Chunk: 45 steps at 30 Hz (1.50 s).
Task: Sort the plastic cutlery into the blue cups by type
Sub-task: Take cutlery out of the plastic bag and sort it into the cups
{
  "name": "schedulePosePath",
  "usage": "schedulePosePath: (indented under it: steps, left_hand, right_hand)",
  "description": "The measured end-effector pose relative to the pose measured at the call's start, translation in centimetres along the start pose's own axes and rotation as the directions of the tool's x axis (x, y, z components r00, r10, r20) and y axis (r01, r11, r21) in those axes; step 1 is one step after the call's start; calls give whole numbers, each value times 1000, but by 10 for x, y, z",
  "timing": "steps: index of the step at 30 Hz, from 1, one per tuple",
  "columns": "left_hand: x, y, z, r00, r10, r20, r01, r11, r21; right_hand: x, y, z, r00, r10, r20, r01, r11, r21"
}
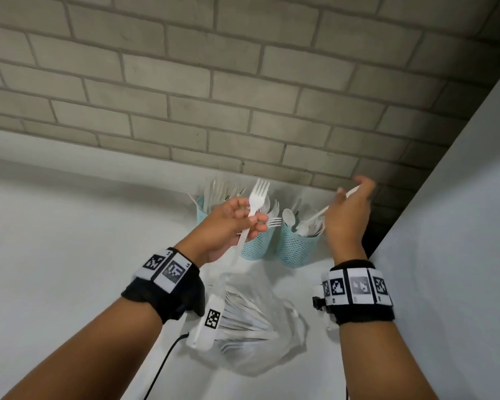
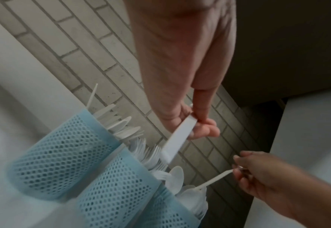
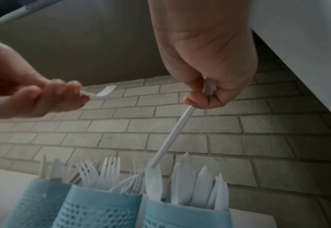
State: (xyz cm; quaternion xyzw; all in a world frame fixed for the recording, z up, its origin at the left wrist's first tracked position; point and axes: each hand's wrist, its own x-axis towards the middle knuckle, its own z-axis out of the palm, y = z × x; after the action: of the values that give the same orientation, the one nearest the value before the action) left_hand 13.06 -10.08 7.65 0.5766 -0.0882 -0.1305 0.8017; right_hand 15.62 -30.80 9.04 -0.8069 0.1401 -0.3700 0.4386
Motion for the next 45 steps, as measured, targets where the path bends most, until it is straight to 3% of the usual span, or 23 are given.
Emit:
schedulePosePath:
  steps: [4, 9, 13, 20, 27, 31, 33, 36, 41, 43, 45]
  left_hand:
    - [12, 9, 6, 999, 44, 0, -44, 998, -47]
    - [24, 7, 9, 997, 79, 8, -78, 994, -77]
    - [28, 3, 7, 981, 182, -70, -187, 978, -86]
    - [39, -7, 3, 891, 373, -259, -390, 921, -16]
    - [44, -17, 6, 790, 529, -309, -506, 848, 158]
    - [51, -28, 2, 795, 513, -323, -457, 857, 237]
    - [56, -36, -2, 813, 495, -307, -384, 851, 357]
    - [62, -48, -10, 844, 495, -205, -214, 662, 718]
    - [62, -53, -12, 922, 351, -161, 40, 328, 944]
    - [55, -47, -10, 934, 320, -160, 57, 306, 950]
    - [46, -37, -9, 921, 361, -147, 19, 335, 942]
  right_hand:
    - [3, 0, 10, 993, -117, -16, 117, 992, -49]
    - [1, 24, 33, 975, -176, 137, 201, 960, -197]
    - [-5, 43, 46, 964, -168, 207, 217, 945, -245]
    - [-6, 50, 48, 908, -166, 385, 331, 846, -417]
    - [-10, 50, 48, 870, -215, 443, 416, 802, -428]
    - [-8, 53, 48, 859, -210, 468, 429, 795, -430]
    - [-6, 54, 48, 848, -205, 490, 448, 771, -452]
    - [-1, 55, 50, 828, -179, 532, 476, 726, -496]
    - [-1, 53, 49, 818, -161, 553, 469, 743, -477]
    - [-4, 47, 44, 826, -162, 540, 455, 757, -469]
    - [-8, 34, 38, 854, -252, 454, 456, 783, -423]
